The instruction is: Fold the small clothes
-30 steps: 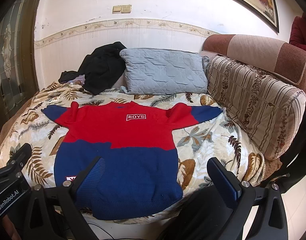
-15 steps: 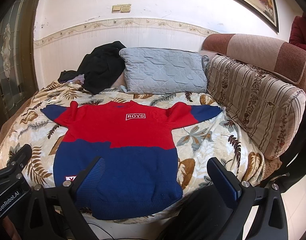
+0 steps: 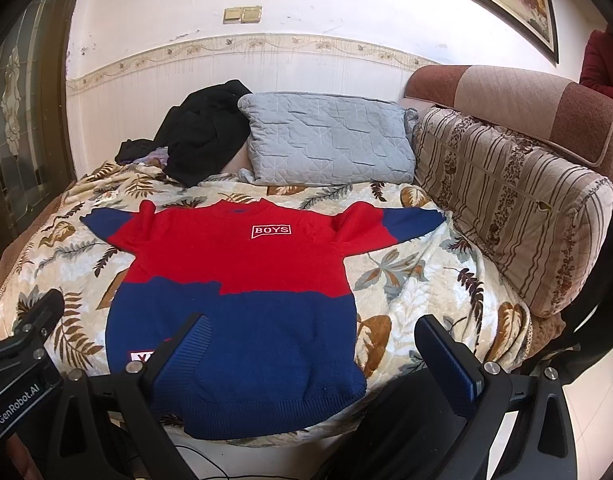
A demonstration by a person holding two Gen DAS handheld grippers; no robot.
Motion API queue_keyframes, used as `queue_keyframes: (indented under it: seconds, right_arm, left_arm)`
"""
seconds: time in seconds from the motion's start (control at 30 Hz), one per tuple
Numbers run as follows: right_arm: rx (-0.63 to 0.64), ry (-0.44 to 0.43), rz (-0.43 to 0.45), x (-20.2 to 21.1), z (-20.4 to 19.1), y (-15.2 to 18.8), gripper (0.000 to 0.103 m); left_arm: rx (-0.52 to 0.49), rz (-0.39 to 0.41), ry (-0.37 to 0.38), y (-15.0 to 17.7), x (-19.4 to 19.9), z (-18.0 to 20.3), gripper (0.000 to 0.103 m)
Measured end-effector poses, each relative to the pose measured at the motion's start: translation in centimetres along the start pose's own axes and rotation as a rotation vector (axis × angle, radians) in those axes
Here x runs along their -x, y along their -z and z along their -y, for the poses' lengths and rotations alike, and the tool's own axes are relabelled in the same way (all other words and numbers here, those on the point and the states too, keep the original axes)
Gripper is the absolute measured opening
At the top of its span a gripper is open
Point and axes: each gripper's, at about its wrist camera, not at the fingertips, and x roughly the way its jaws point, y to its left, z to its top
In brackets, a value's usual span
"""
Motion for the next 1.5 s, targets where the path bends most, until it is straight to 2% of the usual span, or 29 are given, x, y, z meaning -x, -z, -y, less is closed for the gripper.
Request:
queue_keyframes:
  seconds: [1.1, 1.23, 1.37, 1.5]
  right_arm:
    - [-0.004, 0.01, -0.043, -1.7, -0.1, -0.5, 0.103]
    - [-0.004, 0.015, -0.052, -2.4, -0.1, -0.8, 0.103]
    - [-0.01, 0.02, -0.066, -3.8, 0.1, -1.4, 0.103]
    - [-0.054, 0.046, -0.084, -6.4, 2.0, -3.0, 0.103]
  left_arm:
    - [-0.015, -0.036, 0.013, -0.1, -2.5, 0.4, 0.103]
    - [-0.016, -0.057, 0.037, -0.5, -3.7, 0.5, 0.103]
    - [-0.02, -0.101, 0.079, -2.0, -6.6, 1.0, 0.103]
    - [-0.007, -0.106, 0.057, -4.1, -10.8, 1.7, 0.103]
